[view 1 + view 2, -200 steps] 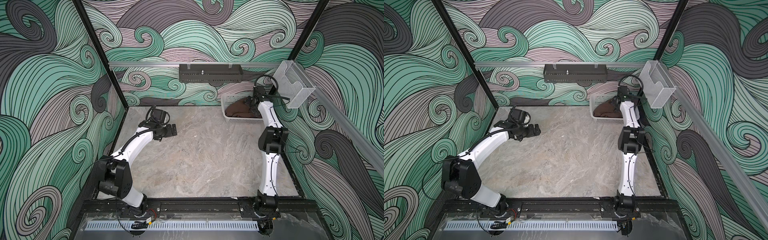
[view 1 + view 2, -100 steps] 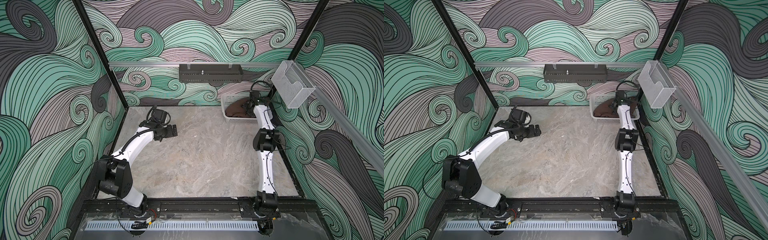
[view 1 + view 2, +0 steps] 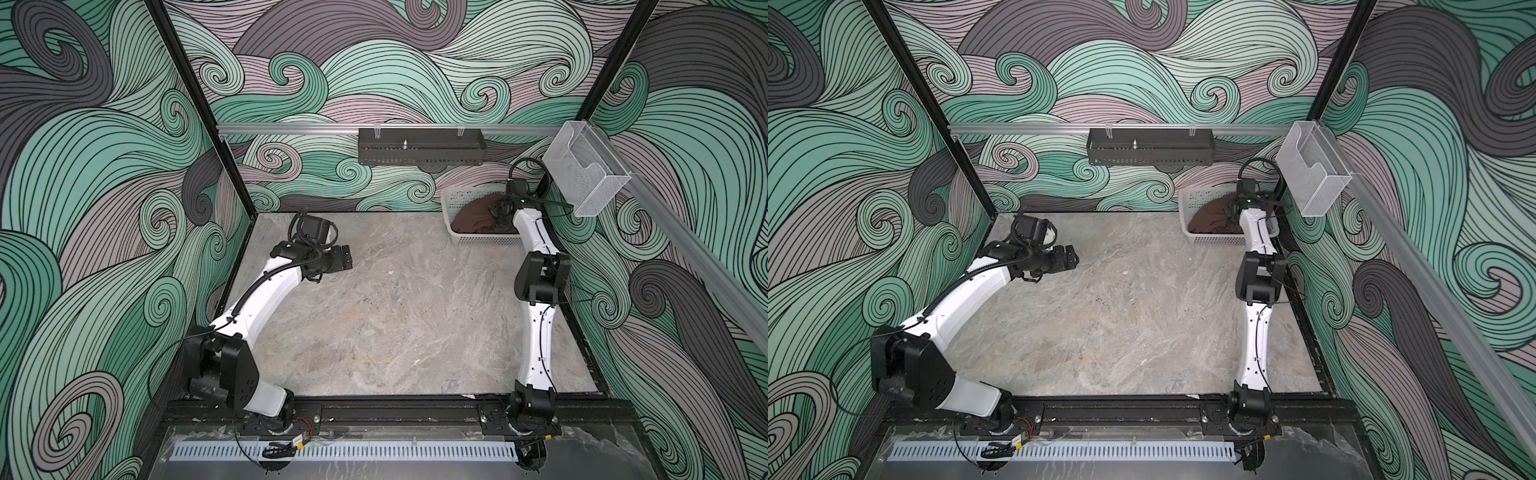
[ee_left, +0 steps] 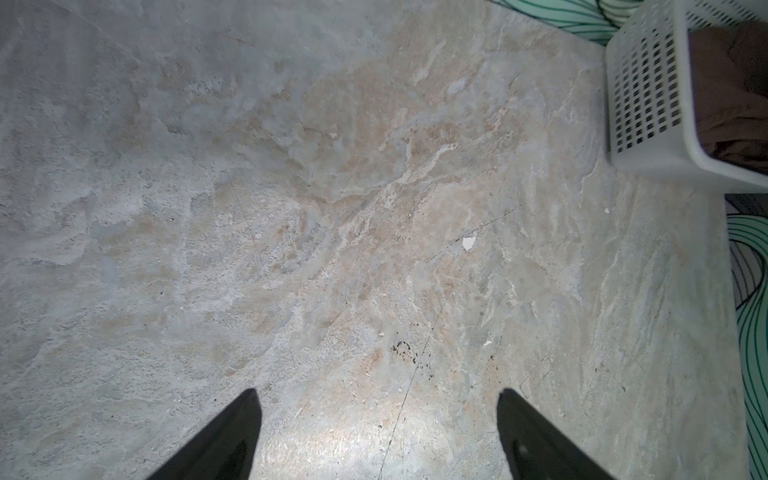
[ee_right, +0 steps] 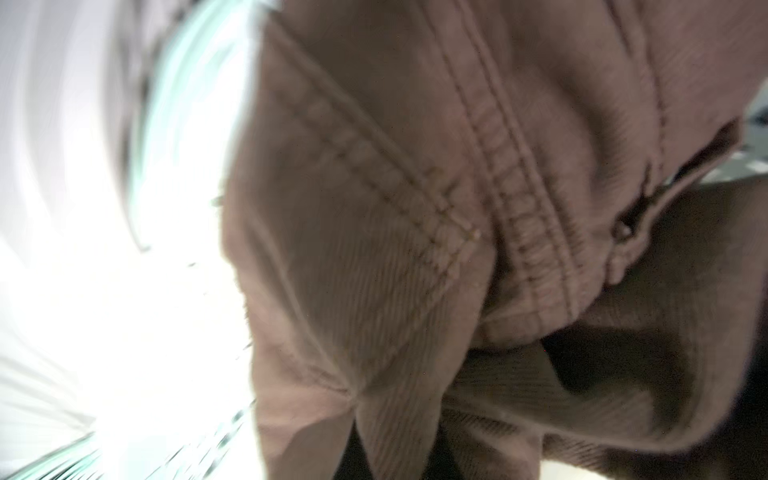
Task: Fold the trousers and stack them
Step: 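Reach the right gripper into the white basket and grasp the brown trousers, then lift the trousers from the basket with the right gripper and drop them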
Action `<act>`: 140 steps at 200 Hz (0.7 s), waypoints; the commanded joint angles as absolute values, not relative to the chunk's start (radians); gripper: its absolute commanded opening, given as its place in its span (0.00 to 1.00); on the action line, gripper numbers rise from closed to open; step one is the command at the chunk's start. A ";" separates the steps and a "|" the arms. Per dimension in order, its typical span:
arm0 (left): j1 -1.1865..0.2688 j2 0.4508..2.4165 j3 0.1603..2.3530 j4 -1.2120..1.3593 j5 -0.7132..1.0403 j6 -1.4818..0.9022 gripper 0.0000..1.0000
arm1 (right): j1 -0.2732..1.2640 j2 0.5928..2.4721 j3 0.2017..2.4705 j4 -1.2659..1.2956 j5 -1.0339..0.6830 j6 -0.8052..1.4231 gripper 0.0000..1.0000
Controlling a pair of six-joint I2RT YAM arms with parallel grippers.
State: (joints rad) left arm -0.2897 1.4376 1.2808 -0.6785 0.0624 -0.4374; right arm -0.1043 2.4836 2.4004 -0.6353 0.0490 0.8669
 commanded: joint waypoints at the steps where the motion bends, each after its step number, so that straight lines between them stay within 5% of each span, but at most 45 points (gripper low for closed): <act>1: -0.296 1.340 1.319 -0.713 0.038 -0.445 0.84 | -0.078 2.222 2.352 -0.522 0.045 0.841 0.00; 77: -0.295 1.057 1.239 -0.781 0.014 -0.456 0.68 | -0.069 1.873 2.346 -0.615 -0.074 0.820 0.00; 140: -0.296 0.874 1.218 -0.874 0.002 -0.469 0.66 | 0.027 1.621 2.183 -0.639 -0.201 0.767 0.00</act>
State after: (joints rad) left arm -0.2905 0.9199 1.2194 -0.7944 0.0269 -0.4580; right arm -0.0284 1.7088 2.1994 -0.6762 -0.1177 0.8135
